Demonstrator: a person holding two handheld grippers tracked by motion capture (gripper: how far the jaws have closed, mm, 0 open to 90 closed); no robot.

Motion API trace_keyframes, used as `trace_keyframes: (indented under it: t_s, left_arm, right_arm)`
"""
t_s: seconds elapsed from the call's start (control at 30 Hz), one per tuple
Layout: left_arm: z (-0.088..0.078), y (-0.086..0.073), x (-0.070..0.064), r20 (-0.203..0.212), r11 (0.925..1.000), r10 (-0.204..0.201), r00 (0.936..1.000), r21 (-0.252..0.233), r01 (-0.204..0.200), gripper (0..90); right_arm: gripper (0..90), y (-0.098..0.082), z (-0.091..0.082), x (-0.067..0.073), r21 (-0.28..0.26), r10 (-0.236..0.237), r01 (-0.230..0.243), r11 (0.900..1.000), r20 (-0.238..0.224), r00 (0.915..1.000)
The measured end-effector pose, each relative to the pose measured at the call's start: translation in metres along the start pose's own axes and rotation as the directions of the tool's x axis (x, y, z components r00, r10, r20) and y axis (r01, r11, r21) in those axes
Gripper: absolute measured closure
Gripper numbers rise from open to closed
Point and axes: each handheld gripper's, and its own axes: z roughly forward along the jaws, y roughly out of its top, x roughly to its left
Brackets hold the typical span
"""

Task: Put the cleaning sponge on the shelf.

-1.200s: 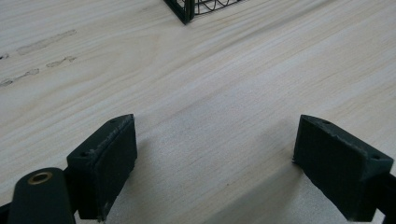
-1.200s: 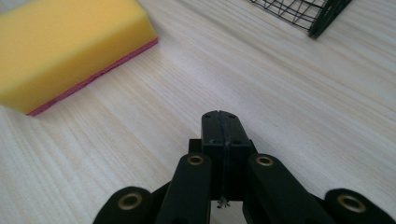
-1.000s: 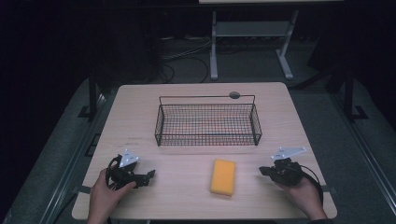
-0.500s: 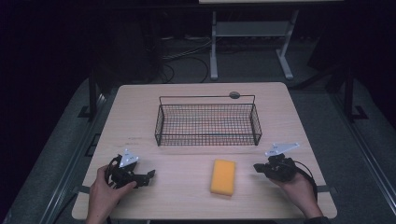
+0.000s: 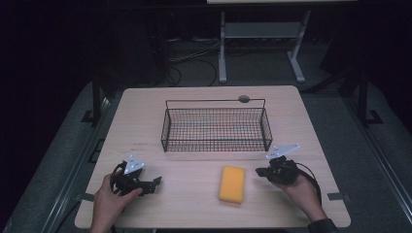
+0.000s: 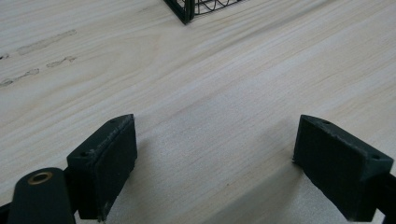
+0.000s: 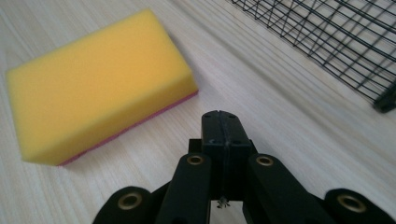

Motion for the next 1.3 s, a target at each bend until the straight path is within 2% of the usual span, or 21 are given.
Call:
trace_keyframes:
  t_s: [0.27, 0.77, 1.3]
  left_arm:
    - [0.0, 0.0, 0.0, 0.0, 1.0, 0.0, 1.0, 0.0, 0.0, 12.6]
    - [0.0, 0.0, 0.0, 0.0, 1.0, 0.0, 1.0, 0.001, 0.0, 12.6]
    - [0.0, 0.0, 0.0, 0.0, 1.0, 0.0, 1.0, 0.001, 0.0, 12.6]
  right_arm:
    - [89.6, 0.007, 0.01, 0.003, 0.015, 0.001, 0.0, 1.0, -0.018, 0.9998]
    - [89.6, 0.019, 0.023, 0.009, 0.036, -0.029, 0.031, 0.999, -0.042, 0.9987]
    - [89.6, 0.032, 0.035, 0.015, 0.036, -0.047, 0.049, 0.998, -0.06, 0.9971]
